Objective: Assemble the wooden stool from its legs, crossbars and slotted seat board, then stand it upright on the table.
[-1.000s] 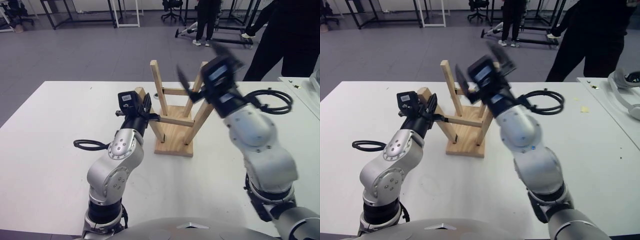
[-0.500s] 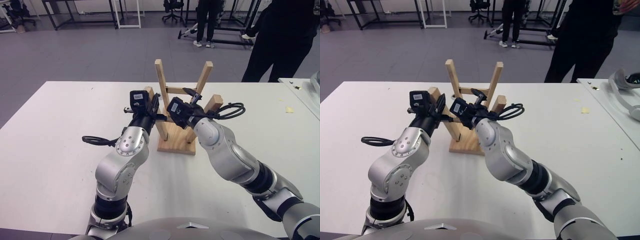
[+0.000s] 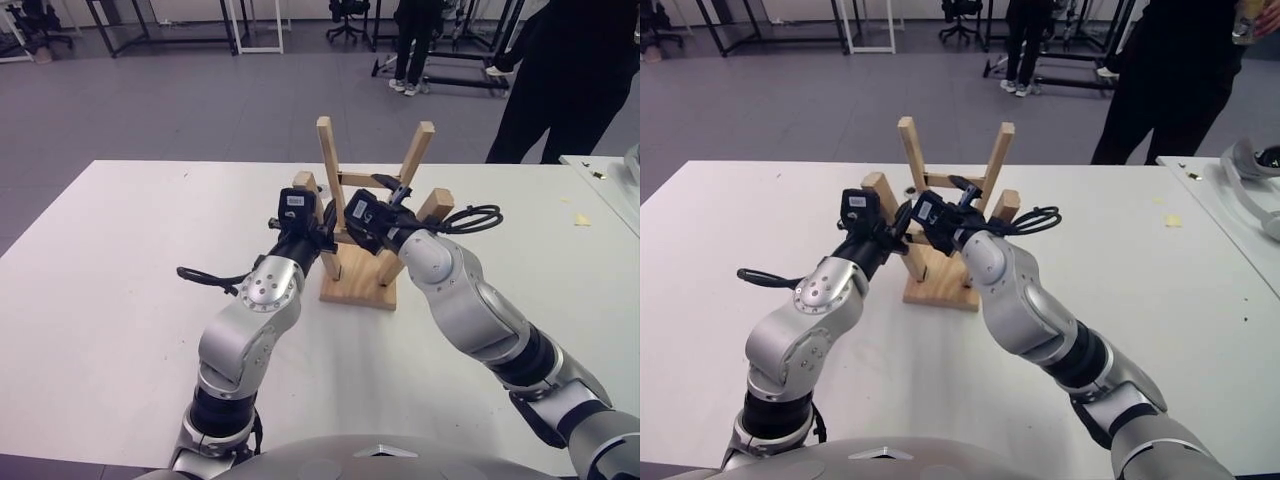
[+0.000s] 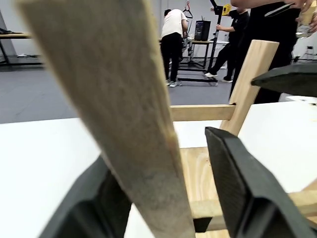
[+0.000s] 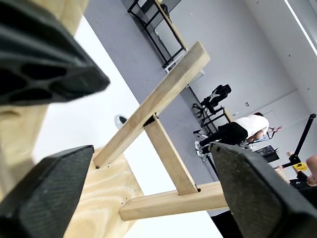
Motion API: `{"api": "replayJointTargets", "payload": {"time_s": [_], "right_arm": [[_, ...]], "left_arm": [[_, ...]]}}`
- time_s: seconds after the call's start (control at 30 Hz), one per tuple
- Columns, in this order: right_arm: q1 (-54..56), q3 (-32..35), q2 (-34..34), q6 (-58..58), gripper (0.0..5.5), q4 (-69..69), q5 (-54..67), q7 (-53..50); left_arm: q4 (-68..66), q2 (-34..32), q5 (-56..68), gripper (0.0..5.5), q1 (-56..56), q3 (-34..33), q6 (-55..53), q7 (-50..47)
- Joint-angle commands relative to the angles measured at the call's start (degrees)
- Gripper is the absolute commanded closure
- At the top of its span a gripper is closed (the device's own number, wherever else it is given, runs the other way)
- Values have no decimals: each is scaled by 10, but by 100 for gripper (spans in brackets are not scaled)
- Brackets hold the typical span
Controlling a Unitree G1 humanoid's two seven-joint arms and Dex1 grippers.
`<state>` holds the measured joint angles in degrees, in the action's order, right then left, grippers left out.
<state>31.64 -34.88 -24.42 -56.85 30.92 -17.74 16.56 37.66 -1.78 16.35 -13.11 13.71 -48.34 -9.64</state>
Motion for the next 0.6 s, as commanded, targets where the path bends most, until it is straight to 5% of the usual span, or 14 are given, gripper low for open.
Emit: {"api": "replayJointTargets", "payload": {"time_s": [0.03,0.17,0.23,0.33,0.4,0.47,0.6], "right_arm": [[28,54,-1,71,112,36,-21,-13],[79,140,12,91,112,86,-13,-1],[102,253,68,74,112,97,55,1],[112,426,87,45,112,67,175,46],[54,482,92,-20,112,67,243,85],[-35,478,109,-70,112,68,284,102],[-135,368,72,-63,112,37,274,92]], "left_arm": [[55,-23,41,262,-49,-78,25,58],[88,-75,118,190,-150,-187,38,127],[40,-92,176,160,-229,-242,40,156],[-69,-107,199,140,-288,-239,36,199],[-113,-106,202,140,-255,-209,8,211],[-142,-100,196,140,-184,-183,-1,222],[-186,-106,157,140,-96,-77,10,262]]}}
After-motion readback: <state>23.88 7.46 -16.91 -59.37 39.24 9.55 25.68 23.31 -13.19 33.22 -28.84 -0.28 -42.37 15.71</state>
